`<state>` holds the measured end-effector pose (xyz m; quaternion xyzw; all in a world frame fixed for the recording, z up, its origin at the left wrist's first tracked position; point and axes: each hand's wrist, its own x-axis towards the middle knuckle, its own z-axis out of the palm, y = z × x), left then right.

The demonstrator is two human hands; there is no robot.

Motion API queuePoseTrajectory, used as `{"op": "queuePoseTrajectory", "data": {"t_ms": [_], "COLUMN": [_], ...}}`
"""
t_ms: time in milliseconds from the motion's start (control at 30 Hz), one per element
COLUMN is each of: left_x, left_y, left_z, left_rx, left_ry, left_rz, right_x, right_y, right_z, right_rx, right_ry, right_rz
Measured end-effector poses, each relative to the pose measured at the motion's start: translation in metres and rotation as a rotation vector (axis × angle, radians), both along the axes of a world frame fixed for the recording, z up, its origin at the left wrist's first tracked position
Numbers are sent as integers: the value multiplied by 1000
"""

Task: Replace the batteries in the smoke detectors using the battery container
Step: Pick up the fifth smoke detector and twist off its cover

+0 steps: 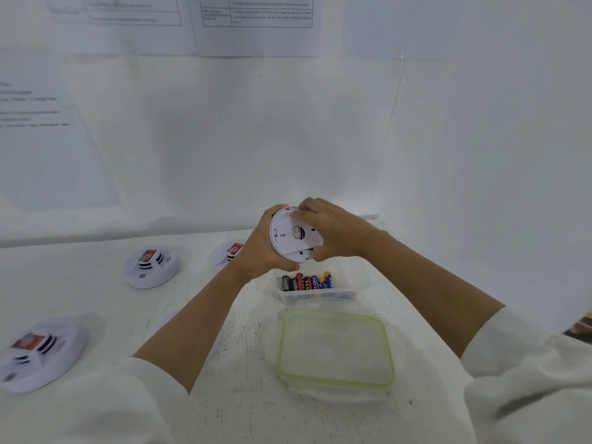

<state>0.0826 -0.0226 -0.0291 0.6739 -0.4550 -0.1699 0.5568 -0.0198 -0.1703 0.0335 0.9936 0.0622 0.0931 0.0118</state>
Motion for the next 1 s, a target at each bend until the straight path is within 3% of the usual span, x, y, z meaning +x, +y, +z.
{"op": "queuePoseTrajectory", "data": {"t_ms": [467, 1000], "left_x": [-6, -67], "left_y": [7, 53], "left_z": [-1, -18], "left_rx": [-8, -36], "left_ry": [-26, 62], "left_rz": [29, 78], "right_x": [-11, -89], "right_y": [-2, 18], "right_z": [1, -31], "right_rx": [26, 365], "right_ry": [-49, -39], "right_rz": [-48, -130]}}
